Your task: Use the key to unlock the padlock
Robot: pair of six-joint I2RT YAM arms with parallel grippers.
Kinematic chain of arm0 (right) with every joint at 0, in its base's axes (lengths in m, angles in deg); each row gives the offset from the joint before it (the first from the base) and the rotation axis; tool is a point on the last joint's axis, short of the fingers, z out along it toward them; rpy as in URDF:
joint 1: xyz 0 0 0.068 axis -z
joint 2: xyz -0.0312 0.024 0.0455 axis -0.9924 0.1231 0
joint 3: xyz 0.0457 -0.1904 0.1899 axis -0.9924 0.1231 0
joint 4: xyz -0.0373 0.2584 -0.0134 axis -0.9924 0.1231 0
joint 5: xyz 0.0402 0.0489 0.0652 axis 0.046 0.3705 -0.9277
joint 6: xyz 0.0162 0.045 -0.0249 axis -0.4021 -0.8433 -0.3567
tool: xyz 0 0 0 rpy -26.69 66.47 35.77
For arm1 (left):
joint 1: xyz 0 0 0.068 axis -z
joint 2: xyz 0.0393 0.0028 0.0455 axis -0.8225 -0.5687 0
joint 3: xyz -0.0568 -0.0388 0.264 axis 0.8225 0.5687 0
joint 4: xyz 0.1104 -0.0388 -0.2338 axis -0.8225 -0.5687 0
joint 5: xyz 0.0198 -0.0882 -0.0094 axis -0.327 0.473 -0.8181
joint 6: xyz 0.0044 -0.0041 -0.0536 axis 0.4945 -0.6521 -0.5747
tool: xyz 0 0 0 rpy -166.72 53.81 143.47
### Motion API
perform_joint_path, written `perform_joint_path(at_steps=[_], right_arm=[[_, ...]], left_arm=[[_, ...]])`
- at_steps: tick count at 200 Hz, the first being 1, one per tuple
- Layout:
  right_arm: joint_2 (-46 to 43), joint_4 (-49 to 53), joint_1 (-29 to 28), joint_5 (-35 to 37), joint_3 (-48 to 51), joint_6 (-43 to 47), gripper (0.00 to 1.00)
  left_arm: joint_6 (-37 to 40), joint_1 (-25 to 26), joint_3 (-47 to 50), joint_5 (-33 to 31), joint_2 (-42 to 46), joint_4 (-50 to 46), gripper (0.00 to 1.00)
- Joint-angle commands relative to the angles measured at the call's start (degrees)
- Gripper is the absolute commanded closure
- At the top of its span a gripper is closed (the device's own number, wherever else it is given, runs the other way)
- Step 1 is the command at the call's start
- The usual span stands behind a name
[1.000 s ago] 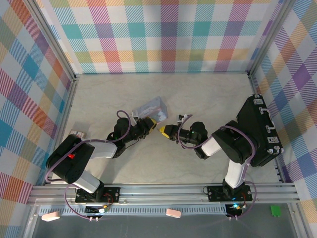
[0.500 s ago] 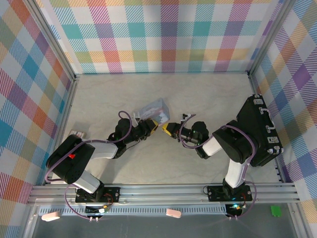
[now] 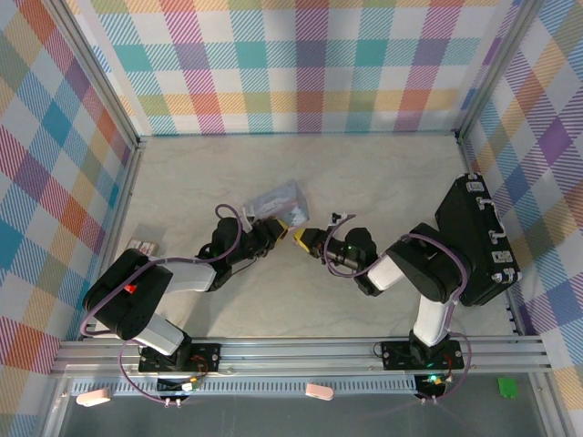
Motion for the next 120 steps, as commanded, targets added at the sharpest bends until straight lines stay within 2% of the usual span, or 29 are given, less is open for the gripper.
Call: perform_joint_path(at_steps=[1, 27, 65, 92, 120], right_arm=[[0.4, -2.2, -3.7, -1.0, -0.8, 0.3, 1.0], [-1.3, -0.5, -3.8, 0.9, 0.2, 2.1, 1.0], [-7.0, 8.1, -3.5, 3.8, 1.3, 6.9, 1.0], [-9.7, 12.5, -3.4, 3.5, 0.1, 9.7, 1.0], [-9.3, 12.5, -3.5, 3.2, -0.5, 10.3, 1.0]], left_arm=[[0.2, 1.9, -2.3, 2.6, 2.0, 5.1, 1.0], [0.6, 1.9, -2.6, 3.2, 1.9, 3.8, 1.0], [1.8, 2.1, -2.9, 4.4, 2.5, 1.5, 1.0], [3.4, 3.2, -4.7, 5.9, 3.4, -2.9, 1.0], [6.3, 5.3, -7.9, 5.6, 5.0, -12.0, 1.0]])
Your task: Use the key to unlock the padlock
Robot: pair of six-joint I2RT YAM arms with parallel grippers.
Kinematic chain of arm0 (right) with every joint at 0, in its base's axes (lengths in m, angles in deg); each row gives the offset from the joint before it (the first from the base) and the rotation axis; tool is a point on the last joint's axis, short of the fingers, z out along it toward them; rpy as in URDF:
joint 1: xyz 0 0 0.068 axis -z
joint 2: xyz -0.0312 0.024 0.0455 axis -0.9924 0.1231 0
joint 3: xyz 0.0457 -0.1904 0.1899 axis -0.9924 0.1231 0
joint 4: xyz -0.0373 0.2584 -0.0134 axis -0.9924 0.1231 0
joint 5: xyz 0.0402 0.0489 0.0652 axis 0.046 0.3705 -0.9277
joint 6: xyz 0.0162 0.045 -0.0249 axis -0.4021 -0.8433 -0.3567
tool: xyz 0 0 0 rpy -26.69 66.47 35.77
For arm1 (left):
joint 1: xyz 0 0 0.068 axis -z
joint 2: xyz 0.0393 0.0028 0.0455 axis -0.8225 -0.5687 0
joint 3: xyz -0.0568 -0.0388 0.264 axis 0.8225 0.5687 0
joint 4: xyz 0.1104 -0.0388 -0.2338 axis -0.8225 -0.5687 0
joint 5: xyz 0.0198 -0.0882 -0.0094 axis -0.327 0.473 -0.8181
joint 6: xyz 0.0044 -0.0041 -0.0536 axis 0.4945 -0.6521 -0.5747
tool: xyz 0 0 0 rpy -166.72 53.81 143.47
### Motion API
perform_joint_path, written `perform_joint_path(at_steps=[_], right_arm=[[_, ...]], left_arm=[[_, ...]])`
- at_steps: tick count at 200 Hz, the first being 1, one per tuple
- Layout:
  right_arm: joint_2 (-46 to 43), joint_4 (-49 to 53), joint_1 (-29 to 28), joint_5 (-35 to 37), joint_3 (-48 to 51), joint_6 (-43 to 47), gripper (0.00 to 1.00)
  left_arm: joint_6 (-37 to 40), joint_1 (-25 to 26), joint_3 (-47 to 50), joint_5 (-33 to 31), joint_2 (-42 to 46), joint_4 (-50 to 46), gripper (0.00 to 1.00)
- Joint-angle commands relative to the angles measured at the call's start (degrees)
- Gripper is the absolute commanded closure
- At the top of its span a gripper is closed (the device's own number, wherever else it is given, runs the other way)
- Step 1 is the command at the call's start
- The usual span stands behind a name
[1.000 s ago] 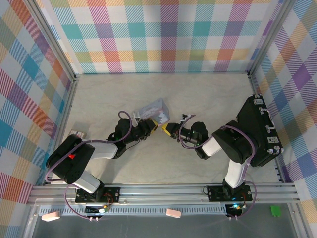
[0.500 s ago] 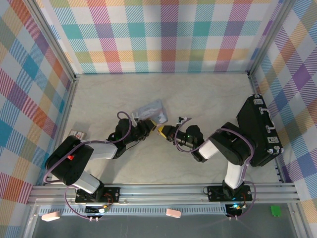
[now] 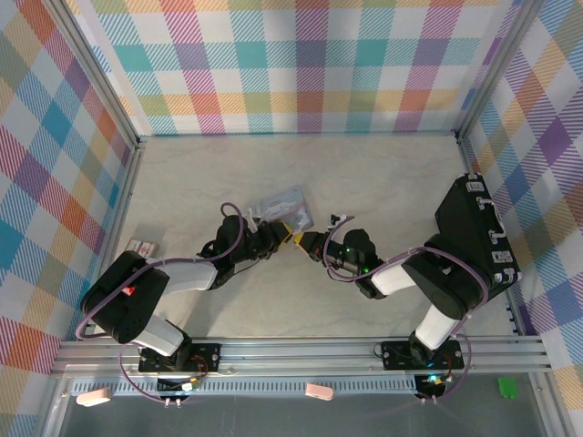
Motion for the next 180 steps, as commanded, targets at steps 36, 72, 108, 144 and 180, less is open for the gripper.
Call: perform_joint_path(at_steps=[36, 72, 108, 144, 180], right_arm=[[0.7, -1.3, -1.2, -2.3, -2.3, 2.3, 1.0], [-2.9, 7.9, -0.9, -2.2, -1.9, 8.4, 0.75], [-11.0, 23.1, -1.0, 4.2, 0.4, 25.6, 0.52], [-18.1, 32.6, -1.9, 7.7, 1.5, 40.5, 0.53], [-23.5, 27.0, -5.5, 14.3, 5.7, 54.7, 0.52]], left_arm=[[7.7, 6.0, -8.3, 0.8, 4.8, -13.0, 1.0], [13.5, 5.7, -11.9, -5.5, 6.8, -29.9, 1.0], [18.3, 2.9, -13.4, -7.8, 5.8, -35.6, 1.0], [19.3, 0.7, -14.6, -7.5, 4.7, -40.8, 1.0], [19.3, -0.5, -15.1, -6.9, 4.9, -43.3, 1.0]])
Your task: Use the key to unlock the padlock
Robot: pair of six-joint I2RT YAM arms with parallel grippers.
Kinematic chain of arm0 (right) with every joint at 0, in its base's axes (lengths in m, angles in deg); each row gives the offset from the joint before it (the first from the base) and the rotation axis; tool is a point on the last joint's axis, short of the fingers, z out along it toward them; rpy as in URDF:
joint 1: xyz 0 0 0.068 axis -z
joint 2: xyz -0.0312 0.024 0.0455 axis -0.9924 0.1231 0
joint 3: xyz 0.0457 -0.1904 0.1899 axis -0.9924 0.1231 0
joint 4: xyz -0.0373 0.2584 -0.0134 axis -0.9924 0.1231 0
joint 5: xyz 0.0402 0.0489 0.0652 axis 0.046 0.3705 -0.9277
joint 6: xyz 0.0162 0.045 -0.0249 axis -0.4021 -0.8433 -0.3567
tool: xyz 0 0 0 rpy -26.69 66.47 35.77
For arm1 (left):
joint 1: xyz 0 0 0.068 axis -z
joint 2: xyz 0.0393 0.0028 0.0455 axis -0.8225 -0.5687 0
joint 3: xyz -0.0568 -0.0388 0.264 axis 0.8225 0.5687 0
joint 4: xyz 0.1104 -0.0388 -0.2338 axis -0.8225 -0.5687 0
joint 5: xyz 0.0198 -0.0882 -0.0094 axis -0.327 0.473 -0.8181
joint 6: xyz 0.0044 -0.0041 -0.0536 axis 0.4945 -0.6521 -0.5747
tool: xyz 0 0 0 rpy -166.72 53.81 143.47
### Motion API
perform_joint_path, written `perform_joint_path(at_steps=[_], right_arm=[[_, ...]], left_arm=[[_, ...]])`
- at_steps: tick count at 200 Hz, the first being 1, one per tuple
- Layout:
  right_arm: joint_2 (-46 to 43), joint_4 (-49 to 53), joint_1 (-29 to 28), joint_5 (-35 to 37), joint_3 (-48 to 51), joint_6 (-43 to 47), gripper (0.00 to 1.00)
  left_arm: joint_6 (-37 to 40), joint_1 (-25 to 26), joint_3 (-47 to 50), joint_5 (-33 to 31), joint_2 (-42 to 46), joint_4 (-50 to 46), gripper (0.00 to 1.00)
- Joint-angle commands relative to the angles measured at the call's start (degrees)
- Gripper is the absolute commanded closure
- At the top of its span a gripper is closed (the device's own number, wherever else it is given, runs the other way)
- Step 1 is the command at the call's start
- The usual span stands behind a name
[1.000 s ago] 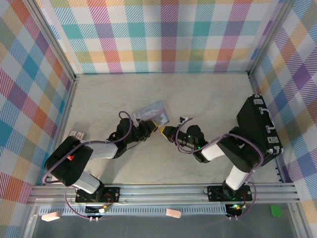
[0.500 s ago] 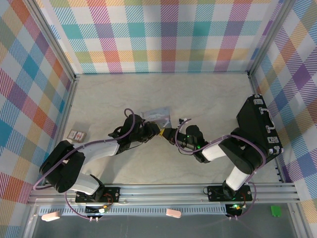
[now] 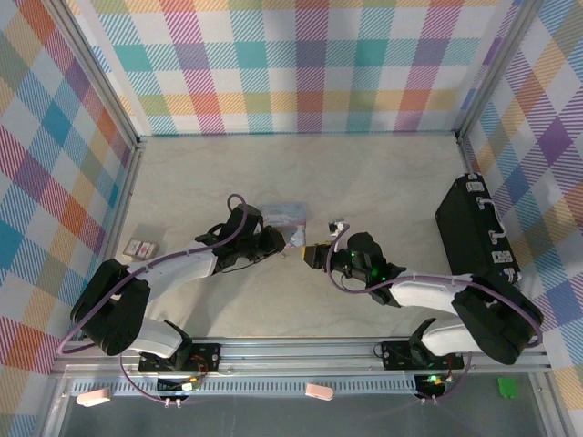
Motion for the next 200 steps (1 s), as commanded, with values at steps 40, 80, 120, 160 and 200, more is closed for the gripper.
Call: perform_joint_path(at_steps=[40, 80, 120, 160, 200], right_arm=[[-1.9, -2.5, -10.2, 7.9, 1.2, 32.1, 0.49], [7.8, -11.4, -15.9, 11.6, -0.9, 39.9, 0.48], [15.7, -17.0, -17.9, 19.2, -4.5, 42.0, 0.5], [20.8, -20.8, -18.6, 23.1, -6.9, 43.1, 0.56], [22.0, -20.2, -18.6, 23.6, -7.9, 41.7, 0.7]], left_arm=[[1.6, -1.2, -3.7, 1.2, 0.8, -4.4, 1.0], [0.9, -1.2, -3.4, 2.1, 2.4, -5.5, 1.0], [0.4, -1.1, -2.3, 2.5, 4.0, -6.2, 1.0], [-0.6, -1.1, -0.5, 2.9, 4.9, -5.3, 1.0], [-0.7, -1.0, 0.5, 2.8, 5.1, -4.8, 1.0]])
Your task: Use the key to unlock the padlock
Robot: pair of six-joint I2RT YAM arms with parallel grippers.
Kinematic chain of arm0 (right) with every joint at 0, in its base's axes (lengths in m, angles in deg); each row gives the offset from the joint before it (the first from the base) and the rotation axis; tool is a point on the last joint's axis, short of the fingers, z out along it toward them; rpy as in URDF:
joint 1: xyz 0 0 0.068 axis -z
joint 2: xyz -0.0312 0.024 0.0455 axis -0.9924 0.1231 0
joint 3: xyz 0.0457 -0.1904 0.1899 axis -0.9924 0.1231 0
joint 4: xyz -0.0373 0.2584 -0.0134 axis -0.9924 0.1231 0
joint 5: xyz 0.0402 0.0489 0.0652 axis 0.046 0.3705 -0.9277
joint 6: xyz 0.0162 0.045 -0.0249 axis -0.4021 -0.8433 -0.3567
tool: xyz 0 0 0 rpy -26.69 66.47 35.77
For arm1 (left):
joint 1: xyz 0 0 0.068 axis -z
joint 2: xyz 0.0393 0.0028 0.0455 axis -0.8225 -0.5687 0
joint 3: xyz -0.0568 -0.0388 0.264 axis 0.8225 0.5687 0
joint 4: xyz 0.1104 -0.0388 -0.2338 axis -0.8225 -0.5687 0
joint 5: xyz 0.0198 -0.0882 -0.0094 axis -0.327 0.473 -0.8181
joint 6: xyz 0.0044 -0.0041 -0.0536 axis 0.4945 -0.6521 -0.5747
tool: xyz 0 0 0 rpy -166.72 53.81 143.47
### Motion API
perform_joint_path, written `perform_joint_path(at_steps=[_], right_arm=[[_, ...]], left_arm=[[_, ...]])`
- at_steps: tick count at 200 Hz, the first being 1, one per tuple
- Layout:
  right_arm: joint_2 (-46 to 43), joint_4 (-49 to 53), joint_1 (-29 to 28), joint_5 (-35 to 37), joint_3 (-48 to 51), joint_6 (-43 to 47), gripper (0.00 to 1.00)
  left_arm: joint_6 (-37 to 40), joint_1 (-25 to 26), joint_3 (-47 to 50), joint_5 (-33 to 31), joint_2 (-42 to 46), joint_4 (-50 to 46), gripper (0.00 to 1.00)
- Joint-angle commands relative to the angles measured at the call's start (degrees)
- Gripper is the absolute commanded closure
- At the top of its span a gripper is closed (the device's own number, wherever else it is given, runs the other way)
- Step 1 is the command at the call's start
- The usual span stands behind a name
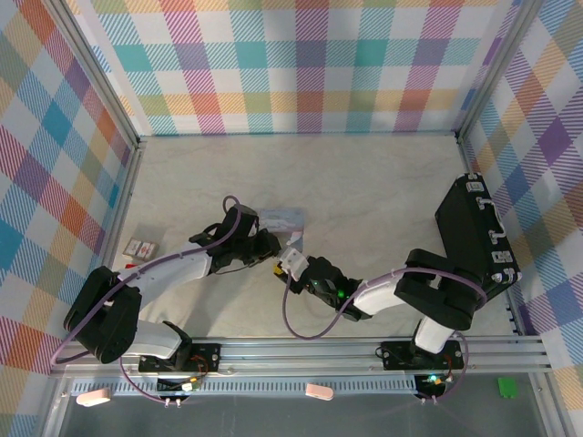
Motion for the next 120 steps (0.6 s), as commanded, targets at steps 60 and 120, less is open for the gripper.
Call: perform_joint_path(at_steps=[60, 120], right_arm=[[2.1, -0.4, -0.3, 4.3, -2.5, -6.3, 0.82], [1.4, -0.3, 2.1, 3.6, -1.3, -25.8, 0.94]], left_arm=[[-0.7, 0.2, 0.5, 1.3, 1.5, 3.2, 1.0], [-0.7, 0.9, 0.8, 1.0, 0.5, 4.1, 1.0]])
